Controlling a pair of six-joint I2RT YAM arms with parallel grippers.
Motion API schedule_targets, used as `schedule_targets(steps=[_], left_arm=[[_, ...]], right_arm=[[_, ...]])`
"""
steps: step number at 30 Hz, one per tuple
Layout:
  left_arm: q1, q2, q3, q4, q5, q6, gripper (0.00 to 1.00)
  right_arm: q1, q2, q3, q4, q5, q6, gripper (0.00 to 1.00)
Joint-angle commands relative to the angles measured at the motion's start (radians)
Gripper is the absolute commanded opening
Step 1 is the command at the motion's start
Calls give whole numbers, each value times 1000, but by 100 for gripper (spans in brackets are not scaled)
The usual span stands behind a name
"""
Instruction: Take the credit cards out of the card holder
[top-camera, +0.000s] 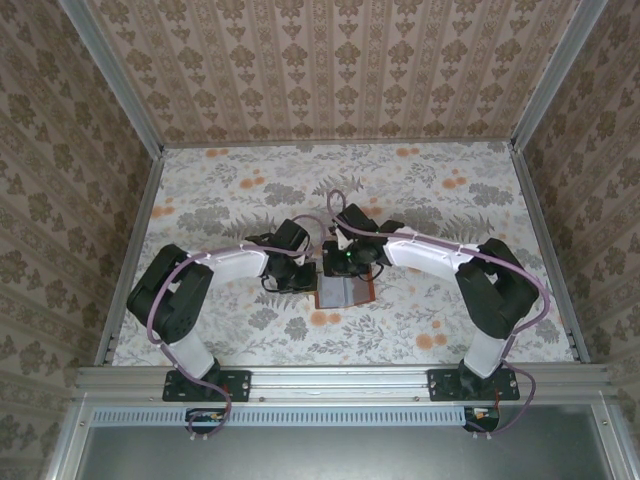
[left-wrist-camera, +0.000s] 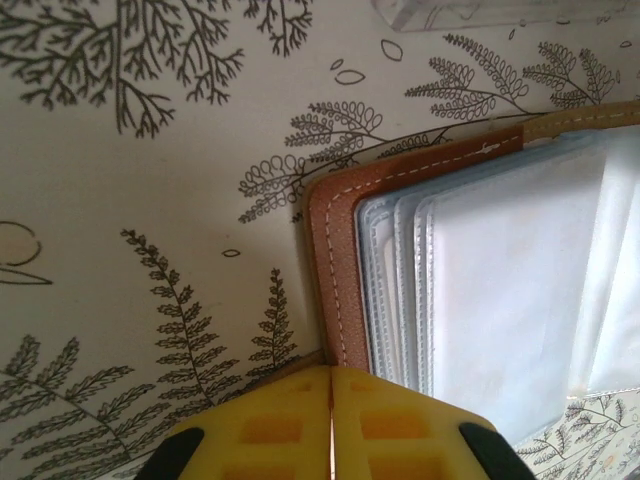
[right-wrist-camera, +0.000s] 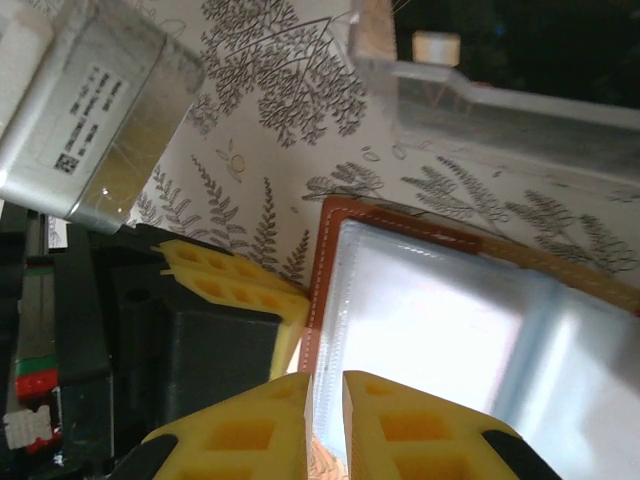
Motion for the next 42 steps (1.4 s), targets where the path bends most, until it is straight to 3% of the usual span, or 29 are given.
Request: schedule_targets(steps=[1,15,42], left_arm=[[0,-8,-34,18,4,-2,10],[1,-30,-90,79,35,-31,10],[17,-33,-94,80,44,-27,10]], right_arm=[[15,39,17,22,-39,54,18],[52,132,30,27,-22,98,19],[84,132,102,-230,223,21,39]])
